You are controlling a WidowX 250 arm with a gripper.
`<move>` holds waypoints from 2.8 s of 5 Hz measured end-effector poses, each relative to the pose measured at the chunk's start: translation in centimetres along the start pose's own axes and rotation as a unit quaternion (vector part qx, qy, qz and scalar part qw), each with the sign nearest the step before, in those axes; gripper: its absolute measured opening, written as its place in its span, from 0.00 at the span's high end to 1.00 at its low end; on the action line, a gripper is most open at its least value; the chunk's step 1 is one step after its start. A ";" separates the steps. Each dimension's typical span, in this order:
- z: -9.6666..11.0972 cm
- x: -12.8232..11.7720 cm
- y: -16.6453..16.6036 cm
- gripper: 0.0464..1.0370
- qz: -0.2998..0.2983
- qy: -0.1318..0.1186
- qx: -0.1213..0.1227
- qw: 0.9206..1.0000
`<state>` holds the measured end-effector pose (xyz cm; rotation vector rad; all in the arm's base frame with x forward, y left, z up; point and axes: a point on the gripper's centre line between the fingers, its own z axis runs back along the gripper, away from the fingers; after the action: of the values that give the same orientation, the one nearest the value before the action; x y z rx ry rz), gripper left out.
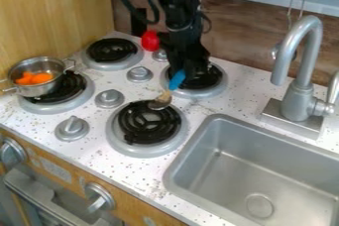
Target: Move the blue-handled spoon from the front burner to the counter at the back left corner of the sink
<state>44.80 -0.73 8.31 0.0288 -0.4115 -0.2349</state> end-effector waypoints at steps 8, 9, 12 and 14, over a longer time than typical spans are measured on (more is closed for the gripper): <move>-4.6 2.7 -7.6 0.60 -0.047 -0.003 -0.035 0.998; -5.6 2.2 -7.6 0.60 -0.049 0.006 -0.034 0.998; -5.8 1.8 -7.6 0.24 -0.079 0.019 -0.055 0.995; -4.3 1.7 -8.0 0.03 -0.120 0.043 -0.075 0.989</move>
<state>46.26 -8.95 4.49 -0.0603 -0.3032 -0.5009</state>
